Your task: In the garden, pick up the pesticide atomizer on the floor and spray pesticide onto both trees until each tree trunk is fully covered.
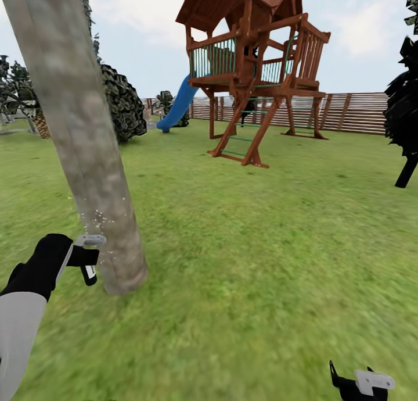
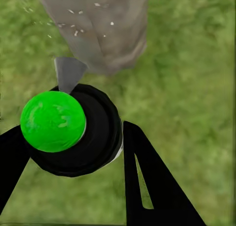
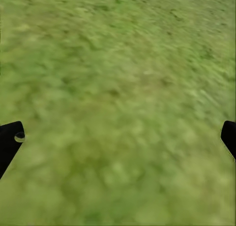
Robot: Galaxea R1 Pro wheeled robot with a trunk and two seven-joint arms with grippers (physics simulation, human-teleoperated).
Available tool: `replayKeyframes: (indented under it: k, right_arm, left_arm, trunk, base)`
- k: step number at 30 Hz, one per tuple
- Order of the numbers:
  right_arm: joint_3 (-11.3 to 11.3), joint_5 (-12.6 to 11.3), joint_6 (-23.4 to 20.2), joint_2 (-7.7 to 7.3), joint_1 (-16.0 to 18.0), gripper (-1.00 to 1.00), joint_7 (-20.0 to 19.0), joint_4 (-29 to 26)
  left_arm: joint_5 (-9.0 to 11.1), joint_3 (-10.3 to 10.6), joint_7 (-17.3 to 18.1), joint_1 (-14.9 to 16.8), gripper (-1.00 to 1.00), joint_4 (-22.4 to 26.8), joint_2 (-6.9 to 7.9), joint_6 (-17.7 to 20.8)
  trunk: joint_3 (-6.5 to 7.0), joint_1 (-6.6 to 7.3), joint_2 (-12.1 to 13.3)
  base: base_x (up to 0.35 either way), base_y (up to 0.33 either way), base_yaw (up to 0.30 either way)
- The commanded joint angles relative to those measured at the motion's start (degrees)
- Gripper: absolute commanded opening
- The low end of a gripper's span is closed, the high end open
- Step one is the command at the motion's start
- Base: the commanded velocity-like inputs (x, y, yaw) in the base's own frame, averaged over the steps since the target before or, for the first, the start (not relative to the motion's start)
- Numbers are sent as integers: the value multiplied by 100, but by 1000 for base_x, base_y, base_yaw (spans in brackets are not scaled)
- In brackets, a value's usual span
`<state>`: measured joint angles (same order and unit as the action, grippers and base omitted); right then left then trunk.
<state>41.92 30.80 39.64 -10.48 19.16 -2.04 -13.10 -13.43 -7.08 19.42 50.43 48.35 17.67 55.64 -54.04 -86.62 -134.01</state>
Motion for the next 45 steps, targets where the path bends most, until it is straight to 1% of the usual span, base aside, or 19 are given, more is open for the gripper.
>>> replayKeyframes:
  k: [1,9,23,36,38,40,42,44,45]
  right_arm:
    - [0,-1,0,2,0,100,0,0]
    - [0,5,0,3,0,100,-7,0]
    - [0,-3,0,3,0,100,-7,0]
    - [0,-2,0,3,0,100,-7,0]
    - [0,-3,0,3,0,100,-7,0]
    - [0,-3,0,3,1,100,-7,0]
    - [0,-3,0,3,0,100,-7,0]
    - [4,-3,0,3,0,100,-7,0]
    - [6,-3,0,3,0,100,-7,0]
  left_arm:
    - [-2,-3,1,1,-100,-1,0,-1]
    - [-2,-9,-4,1,-100,-1,0,-1]
    - [-9,-13,-9,1,-100,-1,10,16]
    - [-15,-20,-24,1,-100,3,49,52]
    - [-15,-20,-176,-9,-100,-4,52,52]
    - [-1,-15,-450,-184,-100,-9,51,41]
    - [44,-9,-462,-214,-100,-16,-7,33]
    - [53,-5,-456,-217,-100,-12,-178,26]
    - [41,-8,-465,-218,-100,-11,-311,21]
  trunk:
    - [0,0,0]
    - [0,0,0]
    - [0,0,0]
    - [24,0,0]
    - [28,0,0]
    - [30,0,0]
    - [31,0,0]
    - [31,0,0]
    - [31,0,0]
  base:
    - [75,-271,264]
    - [75,-271,272]
    - [113,-271,25]
    - [138,-271,260]
    - [138,-271,269]
    - [138,-271,136]
    - [151,-264,13]
    - [158,-259,3]
    - [159,-258,1]
